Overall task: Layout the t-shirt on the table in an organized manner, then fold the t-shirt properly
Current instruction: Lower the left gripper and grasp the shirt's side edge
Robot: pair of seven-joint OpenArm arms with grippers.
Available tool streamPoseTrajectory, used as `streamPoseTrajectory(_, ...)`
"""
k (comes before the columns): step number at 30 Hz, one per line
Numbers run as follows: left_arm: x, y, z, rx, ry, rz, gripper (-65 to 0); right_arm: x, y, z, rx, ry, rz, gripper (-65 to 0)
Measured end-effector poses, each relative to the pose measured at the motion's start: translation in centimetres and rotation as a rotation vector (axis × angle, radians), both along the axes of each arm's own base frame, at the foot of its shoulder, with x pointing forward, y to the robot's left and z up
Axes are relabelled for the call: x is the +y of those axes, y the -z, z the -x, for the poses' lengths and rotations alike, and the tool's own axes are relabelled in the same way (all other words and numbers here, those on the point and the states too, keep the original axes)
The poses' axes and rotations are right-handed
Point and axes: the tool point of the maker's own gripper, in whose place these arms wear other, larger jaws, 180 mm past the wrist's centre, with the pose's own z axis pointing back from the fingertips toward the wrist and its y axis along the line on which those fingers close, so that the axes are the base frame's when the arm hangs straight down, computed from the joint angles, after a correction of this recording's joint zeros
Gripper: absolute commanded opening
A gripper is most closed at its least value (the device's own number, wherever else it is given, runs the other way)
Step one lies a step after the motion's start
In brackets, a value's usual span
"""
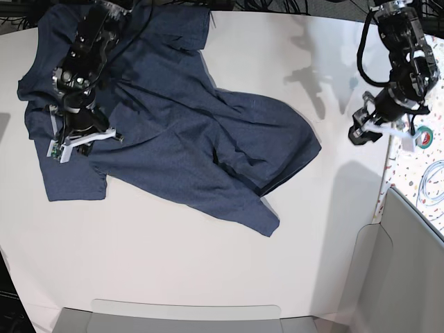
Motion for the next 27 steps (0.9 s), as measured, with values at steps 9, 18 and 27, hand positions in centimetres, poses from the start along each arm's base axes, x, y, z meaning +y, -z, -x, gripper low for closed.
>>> streamPoseTrajectory(9, -0.9, 4.0, 2.0, 0.108, -0.034, 0.177, -34.9, -4.4, 6.4, 2.5, 0.197, 0.031, 0.031, -65.0)
streamPoseTrajectory(18, -5.1, 6.2, -0.1, 0.156, 0.039, 0.274, -34.7, -7.1, 6.7, 2.6, 0.186, 0.095, 0.027, -65.0)
streamPoseTrajectory(27, -9.6, 5.9, -1.5, 0.143, 0.117, 0.339, -34.7, -7.1, 6.7, 2.7, 0.187, 0.097, 0.029, -65.0)
